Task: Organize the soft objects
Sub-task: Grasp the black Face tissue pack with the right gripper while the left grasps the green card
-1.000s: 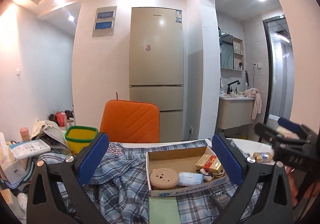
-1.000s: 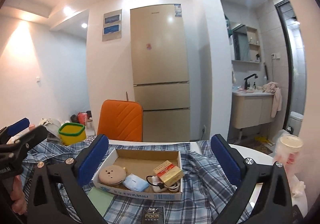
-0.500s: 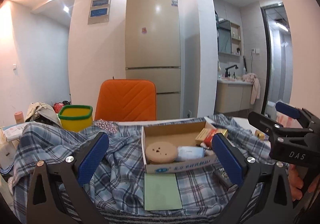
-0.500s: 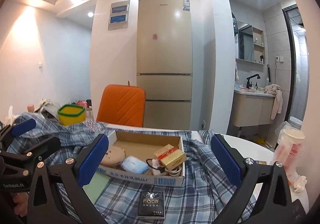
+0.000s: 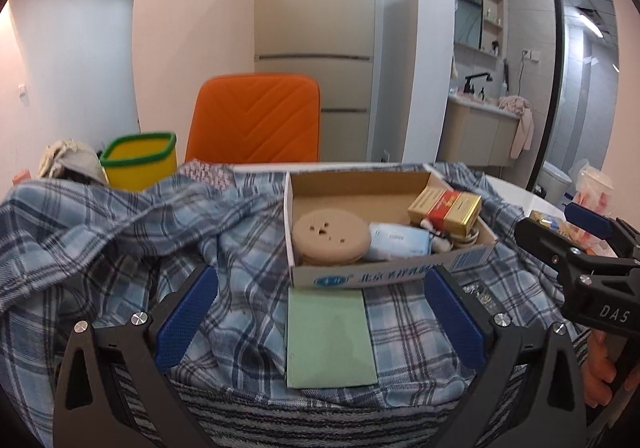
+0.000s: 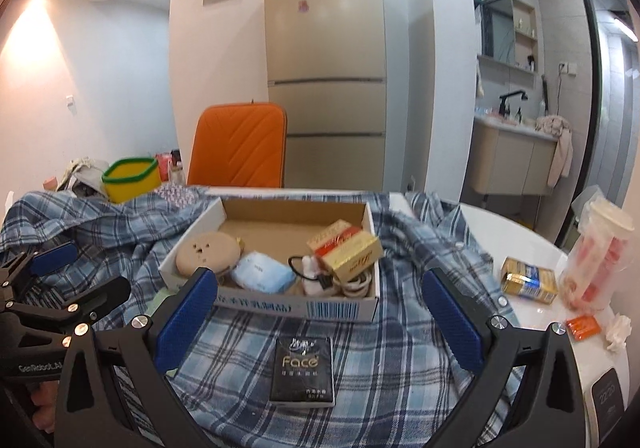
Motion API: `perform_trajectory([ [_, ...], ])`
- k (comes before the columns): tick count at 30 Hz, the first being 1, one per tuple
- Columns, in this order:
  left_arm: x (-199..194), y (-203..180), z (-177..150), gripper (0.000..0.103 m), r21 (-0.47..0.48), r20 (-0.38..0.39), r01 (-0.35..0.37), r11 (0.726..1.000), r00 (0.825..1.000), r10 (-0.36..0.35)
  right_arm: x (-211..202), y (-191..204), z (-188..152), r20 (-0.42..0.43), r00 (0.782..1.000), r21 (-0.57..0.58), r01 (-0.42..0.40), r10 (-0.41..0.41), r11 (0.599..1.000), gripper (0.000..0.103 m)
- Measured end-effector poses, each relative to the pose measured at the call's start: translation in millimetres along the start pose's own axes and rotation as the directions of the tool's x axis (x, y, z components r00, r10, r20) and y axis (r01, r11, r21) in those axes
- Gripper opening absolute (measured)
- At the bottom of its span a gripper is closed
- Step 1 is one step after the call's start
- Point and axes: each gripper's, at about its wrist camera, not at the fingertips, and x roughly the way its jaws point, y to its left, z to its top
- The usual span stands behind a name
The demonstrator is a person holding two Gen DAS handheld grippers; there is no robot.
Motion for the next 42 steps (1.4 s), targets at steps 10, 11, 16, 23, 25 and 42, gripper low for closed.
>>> perform_trajectory([
  [10,10.2,6.9,-1.9,0.103,-0.025,-0.066,-0.039,0.999,0.997,0.037,40.3,5.4,-17.2,-0.250,0.967,-0.029,-0.058,0.049,0.998,0.076],
  [11,11.9,10.0,-1.2,0.103,-0.034,-0.071,-0.031,0.999,0.997,0.028,43.8,7.5,-19.7,-0.265,0.963,-0.040,-0.054,0.042,0.998,0.072],
  [16,17.2,13.5,-1.4,0.103,-0.049,-0.101,-0.040,0.998,0.994,0.035,61.9,16.6,-30.4,-0.352,0.936,-0.086,-0.050,0.016,0.995,0.066],
  [23,27.0,17.3,-3.0,0.103,-0.066,-0.156,-0.052,0.996,0.987,0.041,83.7,17.9,-41.5,-0.461,0.888,-0.092,-0.048,0.000,0.995,0.053],
  [25,30.3,18.7,-3.4,0.103,-0.074,-0.172,-0.051,0.996,0.984,0.037,85.7,16.2,-42.2,-0.471,0.882,-0.082,-0.052,0.008,0.995,0.053],
  [42,61.6,1.6,-14.7,0.082,-0.003,-0.343,0.074,0.997,0.937,-0.071,63.6,18.6,-33.7,-0.380,0.925,-0.092,-0.045,0.007,0.995,0.048],
])
